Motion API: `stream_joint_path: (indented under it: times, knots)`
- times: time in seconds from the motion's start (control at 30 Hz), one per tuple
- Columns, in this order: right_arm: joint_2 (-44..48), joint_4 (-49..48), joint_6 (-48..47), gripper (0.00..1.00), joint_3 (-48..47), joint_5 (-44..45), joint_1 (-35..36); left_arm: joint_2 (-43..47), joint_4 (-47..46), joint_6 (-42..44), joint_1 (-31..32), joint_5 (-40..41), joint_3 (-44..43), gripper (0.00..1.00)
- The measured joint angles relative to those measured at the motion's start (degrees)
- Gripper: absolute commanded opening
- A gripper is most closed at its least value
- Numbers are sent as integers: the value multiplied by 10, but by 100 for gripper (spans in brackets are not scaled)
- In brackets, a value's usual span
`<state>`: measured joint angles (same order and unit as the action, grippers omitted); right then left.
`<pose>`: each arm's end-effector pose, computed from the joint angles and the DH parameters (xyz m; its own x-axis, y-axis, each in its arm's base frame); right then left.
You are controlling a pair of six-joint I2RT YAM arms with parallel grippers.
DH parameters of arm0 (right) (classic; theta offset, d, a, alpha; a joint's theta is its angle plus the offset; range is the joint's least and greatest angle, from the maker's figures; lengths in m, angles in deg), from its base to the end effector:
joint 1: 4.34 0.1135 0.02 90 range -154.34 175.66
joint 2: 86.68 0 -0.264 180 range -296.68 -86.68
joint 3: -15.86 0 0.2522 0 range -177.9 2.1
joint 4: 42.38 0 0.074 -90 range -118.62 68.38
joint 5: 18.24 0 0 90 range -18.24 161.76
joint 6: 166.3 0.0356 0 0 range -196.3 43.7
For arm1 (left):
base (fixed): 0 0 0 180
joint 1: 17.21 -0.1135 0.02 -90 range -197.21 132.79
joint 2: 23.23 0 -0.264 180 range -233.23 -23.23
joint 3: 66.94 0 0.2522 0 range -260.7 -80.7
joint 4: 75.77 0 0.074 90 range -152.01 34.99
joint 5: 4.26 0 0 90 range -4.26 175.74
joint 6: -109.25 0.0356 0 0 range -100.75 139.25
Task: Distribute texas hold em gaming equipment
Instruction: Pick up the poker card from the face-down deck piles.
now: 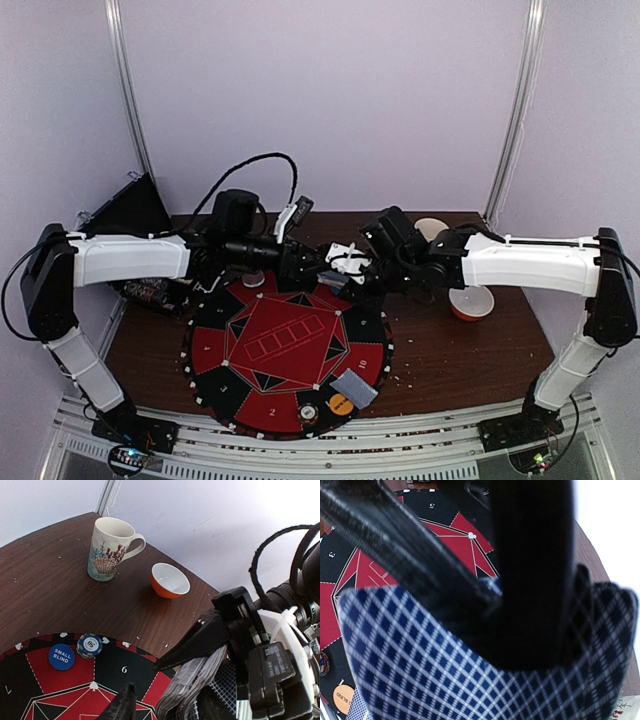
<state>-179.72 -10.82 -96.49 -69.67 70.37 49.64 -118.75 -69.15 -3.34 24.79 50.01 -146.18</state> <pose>0.2164 0.2991 0.2751 -0.0650 -0.6761 -0.7339 -0.8972 0.3615 -0.2536 0.2702 -0.2712 0.2655 -0.6292 0.1469 -0.7632 0.7595 0.3247 -0.5637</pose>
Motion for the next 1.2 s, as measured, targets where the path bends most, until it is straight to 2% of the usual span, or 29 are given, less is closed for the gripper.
stream_joint_path:
  times: [0.27,0.57,0.73,1.2]
  knots:
    - [0,-4,-2,33,0,3,1,23,26,19,0,10,2,20]
    - [0,-4,-5,33,0,5,2,40,33,28,-1,10,5,21]
    - [0,-2,-6,33,0,7,2,43,40,34,-3,8,5,0]
    - [0,0,-5,31,5,11,-9,68,59,45,-16,-11,5,0]
